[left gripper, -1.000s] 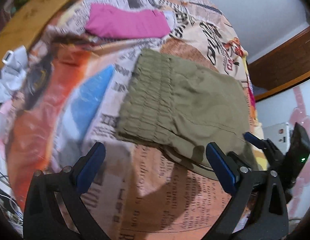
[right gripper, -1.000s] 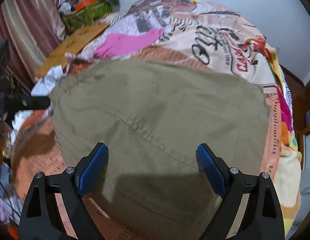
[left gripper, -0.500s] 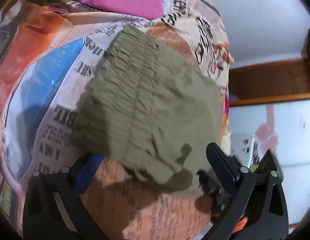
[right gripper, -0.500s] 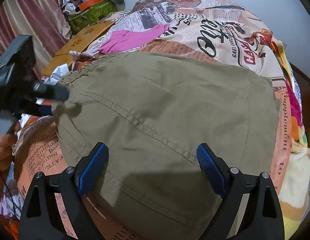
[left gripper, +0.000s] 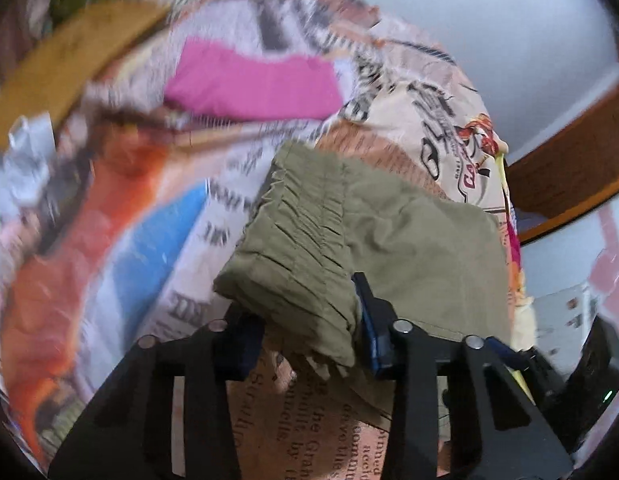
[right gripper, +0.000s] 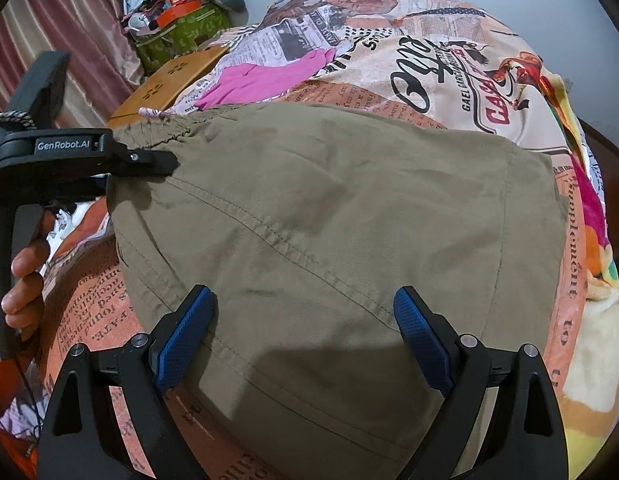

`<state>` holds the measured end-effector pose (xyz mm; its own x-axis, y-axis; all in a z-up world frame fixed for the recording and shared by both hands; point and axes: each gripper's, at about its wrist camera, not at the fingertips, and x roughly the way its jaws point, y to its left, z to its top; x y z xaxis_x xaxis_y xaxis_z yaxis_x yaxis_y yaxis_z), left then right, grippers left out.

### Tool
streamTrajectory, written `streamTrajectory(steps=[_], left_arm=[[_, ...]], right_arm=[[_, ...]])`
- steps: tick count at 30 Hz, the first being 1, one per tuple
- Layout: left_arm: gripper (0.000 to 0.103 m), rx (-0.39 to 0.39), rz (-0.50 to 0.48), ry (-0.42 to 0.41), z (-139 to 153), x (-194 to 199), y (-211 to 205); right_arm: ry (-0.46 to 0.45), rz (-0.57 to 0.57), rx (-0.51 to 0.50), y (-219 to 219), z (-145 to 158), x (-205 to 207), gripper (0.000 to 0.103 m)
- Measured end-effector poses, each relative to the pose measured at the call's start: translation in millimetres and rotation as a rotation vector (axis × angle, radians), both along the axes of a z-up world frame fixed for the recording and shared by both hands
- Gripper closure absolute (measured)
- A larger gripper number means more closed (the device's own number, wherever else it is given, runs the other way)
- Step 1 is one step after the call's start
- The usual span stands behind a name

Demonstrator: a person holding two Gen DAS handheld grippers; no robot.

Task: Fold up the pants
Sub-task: 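Grasp the elastic waistband with the left tool and lift it up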

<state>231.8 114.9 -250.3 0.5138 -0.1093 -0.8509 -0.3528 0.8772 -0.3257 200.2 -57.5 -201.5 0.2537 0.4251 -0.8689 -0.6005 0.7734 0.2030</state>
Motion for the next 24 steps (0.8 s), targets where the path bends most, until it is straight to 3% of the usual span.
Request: streamTrajectory(steps=[5,13,19,24], left_arm=[[0.069,0.122,-0.005,-0.057,17,-15,-3],[0.069,0.417,0.049,-0.115,48,-54,10],[0.069,0.564,0.07,-0.19,75,-66,5],[0.071,0.615,0.018,-0.249,91,-62,-19]], right_arm=[[0.026,-0.018,0.042,-9,5,-1,0.013],[0.02,-0.106,0.067,-43,16,-6,0.013],[0.038,-0.204,0.063,-74,8,-7,0.013],[0.069,-0.219,0.051,-79,-5,-10,0.013]])
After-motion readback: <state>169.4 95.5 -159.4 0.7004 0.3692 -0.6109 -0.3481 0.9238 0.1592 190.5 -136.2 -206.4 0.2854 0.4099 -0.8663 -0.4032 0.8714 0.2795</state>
